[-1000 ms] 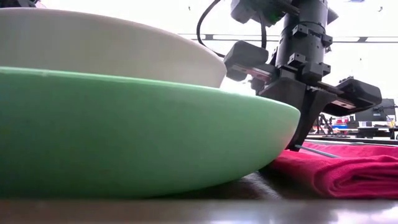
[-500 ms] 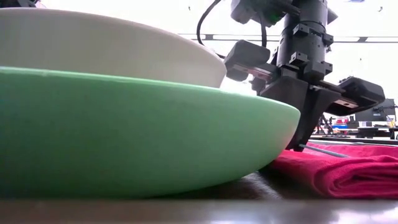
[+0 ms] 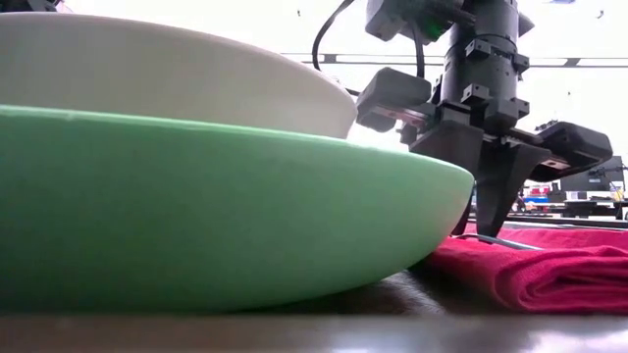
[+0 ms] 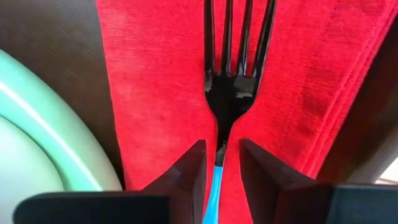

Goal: Set up tray
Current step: Put the blue spoon on the red napkin

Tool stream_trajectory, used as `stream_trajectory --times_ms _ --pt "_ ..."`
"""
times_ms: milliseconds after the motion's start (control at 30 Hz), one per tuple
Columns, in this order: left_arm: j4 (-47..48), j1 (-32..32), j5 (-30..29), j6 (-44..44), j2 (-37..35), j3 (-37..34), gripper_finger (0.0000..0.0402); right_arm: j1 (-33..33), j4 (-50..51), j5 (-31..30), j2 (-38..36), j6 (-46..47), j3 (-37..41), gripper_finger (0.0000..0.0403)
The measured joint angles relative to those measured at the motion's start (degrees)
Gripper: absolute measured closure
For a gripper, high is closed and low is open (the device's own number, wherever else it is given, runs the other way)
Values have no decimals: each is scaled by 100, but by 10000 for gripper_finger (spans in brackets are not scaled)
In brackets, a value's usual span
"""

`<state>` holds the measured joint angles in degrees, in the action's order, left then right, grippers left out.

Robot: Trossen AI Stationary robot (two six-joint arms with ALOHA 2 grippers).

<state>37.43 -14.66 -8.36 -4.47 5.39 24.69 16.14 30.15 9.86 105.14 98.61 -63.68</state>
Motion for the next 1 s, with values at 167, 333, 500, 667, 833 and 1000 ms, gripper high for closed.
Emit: stream_trajectory --times_ms 167,333,500,667,833,1000 --pt "0 0 0 0 -2 0 266 0 3 57 -29 -5 0 328" --pt "0 0 2 0 -2 0 266 0 -43 284 -52 -7 0 327" --pt "0 0 2 0 -2 0 266 -2 -105 639 -53 -7 0 328" --pt "0 0 2 0 -2 0 266 -2 -209 910 -106 17 0 328" --pt "-2 0 2 4 -2 0 266 -2 -214 1000 -364 36 0 329" --pt "-4 0 1 20 -2 0 266 -13 -120 813 -759 154 0 328"
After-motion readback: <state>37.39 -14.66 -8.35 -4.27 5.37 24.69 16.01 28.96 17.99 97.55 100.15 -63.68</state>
